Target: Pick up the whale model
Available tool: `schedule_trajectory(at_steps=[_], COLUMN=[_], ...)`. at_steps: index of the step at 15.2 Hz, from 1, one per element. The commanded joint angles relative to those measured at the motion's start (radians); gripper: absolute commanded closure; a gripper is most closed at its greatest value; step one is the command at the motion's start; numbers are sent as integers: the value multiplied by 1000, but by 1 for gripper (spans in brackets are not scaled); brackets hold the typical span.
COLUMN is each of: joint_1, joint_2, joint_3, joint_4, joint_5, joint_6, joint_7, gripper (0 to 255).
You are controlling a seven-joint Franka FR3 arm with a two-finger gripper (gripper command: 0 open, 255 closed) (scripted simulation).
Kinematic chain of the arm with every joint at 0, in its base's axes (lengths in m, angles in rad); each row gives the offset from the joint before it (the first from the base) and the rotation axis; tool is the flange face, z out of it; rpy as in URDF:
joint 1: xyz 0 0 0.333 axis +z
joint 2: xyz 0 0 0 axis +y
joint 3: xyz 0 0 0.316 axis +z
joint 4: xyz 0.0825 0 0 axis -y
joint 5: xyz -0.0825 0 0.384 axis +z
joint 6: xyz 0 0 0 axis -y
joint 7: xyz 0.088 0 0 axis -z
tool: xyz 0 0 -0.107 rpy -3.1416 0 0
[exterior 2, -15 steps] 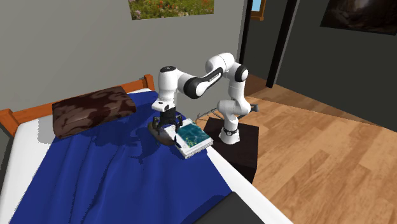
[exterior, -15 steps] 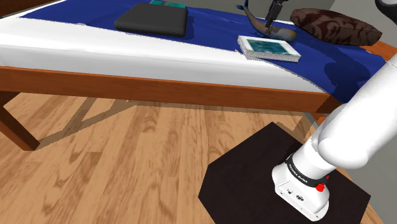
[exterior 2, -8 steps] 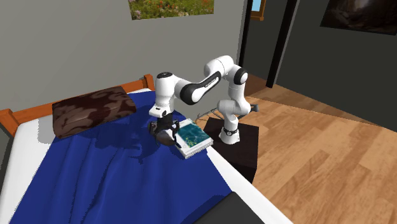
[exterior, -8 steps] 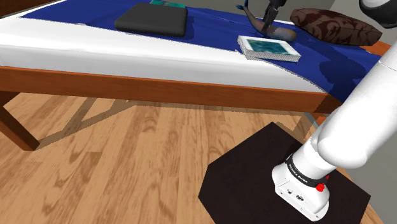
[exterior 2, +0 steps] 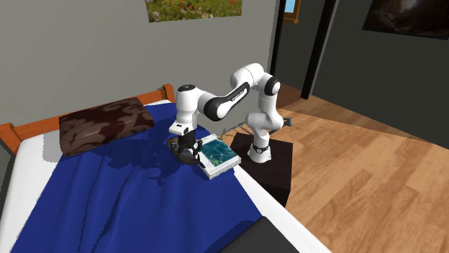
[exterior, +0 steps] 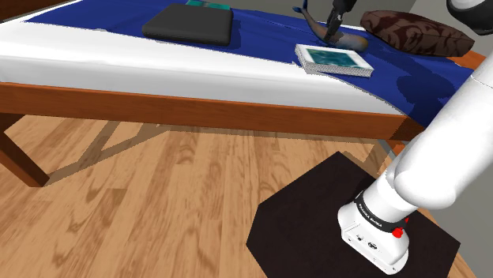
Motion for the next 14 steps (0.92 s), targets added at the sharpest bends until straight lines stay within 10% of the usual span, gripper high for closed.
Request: schedule_trajectory(at_steps=[1, 14], joint_1=[0, -9], joint_2=[1, 19], joint_3=[0, -5], joint_4=[-2, 140], joint_5=[-1, 8], joint_6=[0, -127], joint_7=[0, 3], gripper=[255, 255])
